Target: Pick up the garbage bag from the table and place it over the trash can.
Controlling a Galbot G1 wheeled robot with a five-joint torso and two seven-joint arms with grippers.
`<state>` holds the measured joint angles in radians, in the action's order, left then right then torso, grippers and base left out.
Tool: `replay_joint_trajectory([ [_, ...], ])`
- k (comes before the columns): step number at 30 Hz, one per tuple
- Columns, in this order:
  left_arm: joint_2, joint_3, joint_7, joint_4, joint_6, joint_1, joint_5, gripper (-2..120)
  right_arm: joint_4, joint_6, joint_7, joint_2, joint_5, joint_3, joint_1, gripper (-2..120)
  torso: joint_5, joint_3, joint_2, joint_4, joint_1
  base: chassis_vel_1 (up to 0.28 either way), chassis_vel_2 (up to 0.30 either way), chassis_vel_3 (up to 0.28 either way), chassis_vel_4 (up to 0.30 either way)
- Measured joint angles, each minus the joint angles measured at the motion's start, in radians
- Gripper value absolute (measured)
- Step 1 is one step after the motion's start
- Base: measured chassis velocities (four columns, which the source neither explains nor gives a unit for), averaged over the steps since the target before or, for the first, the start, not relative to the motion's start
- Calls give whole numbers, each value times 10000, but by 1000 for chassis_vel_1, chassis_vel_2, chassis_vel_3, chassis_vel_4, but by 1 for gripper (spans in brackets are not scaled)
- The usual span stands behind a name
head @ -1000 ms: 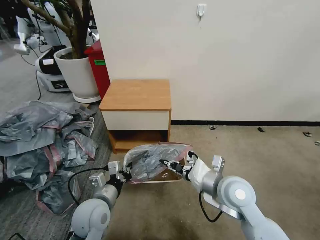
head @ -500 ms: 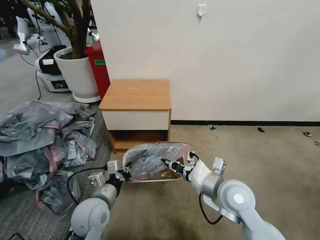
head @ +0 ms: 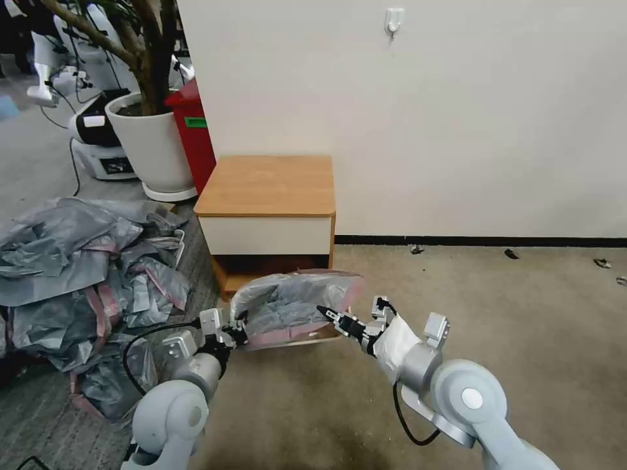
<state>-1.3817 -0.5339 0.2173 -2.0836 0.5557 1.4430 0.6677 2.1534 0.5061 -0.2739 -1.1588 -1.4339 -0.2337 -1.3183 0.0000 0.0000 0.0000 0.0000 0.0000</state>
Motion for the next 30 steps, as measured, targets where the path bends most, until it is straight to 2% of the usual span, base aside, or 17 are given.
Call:
replay_joint_trajectory([
  [9,-6,-131,468,115,-171,-250,660,2,136,-33,127,274,18,-223,-324,0,0,0,0,0,0,0,0,0,0],
  [21,46,-244,935,-27,-159,-340,1538,2,-553,-81,174,482,447,-338,-276,0,1,0,0,0,0,0,0,0,0],
  [30,6,-245,949,-292,297,-178,1884,2,-1307,-238,180,439,984,-309,41,0,1,0,0,0,1,0,0,0,0],
])
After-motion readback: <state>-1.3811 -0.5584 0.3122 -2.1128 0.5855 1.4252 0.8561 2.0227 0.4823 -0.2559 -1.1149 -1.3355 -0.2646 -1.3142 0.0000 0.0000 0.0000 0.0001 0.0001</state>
